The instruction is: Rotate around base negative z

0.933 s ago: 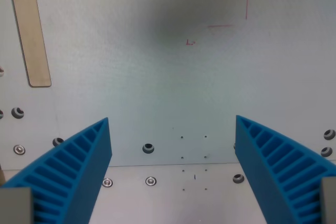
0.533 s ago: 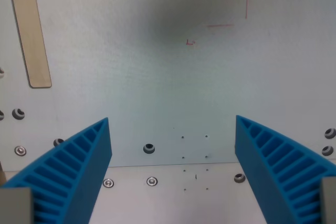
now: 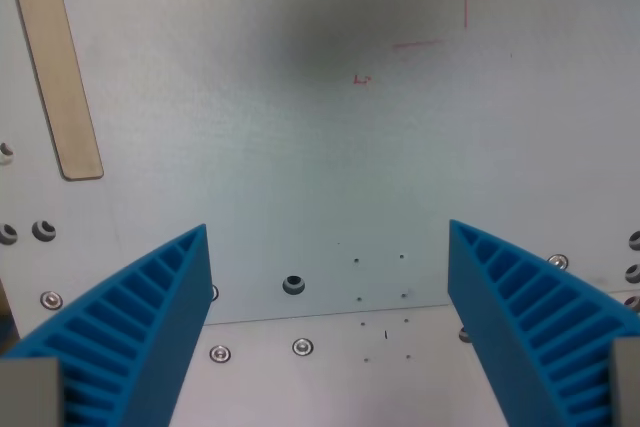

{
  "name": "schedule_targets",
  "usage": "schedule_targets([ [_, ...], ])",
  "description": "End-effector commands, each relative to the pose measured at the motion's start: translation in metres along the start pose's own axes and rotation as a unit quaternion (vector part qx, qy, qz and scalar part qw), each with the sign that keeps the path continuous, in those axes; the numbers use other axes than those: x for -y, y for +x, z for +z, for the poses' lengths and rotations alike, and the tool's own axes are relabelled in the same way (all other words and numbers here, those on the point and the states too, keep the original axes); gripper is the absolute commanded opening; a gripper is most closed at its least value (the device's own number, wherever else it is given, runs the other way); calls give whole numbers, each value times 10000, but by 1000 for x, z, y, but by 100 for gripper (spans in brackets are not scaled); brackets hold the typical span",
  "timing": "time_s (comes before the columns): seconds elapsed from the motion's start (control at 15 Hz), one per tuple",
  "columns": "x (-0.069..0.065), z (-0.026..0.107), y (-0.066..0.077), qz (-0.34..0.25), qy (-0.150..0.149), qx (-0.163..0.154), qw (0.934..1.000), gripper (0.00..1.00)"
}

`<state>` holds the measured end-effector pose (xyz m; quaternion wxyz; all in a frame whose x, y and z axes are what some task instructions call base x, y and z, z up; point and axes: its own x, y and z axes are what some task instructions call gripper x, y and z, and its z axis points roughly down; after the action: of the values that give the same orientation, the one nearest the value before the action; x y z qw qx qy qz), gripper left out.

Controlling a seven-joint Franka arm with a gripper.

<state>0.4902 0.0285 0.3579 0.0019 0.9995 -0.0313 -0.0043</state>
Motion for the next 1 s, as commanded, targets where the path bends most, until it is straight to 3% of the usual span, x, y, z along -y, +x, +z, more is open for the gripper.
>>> schedule_targets([
  [0.07,0,-2,0,651,11,-16,9979,100],
  [1.0,0,-2,0,1578,21,-11,9875,100],
])
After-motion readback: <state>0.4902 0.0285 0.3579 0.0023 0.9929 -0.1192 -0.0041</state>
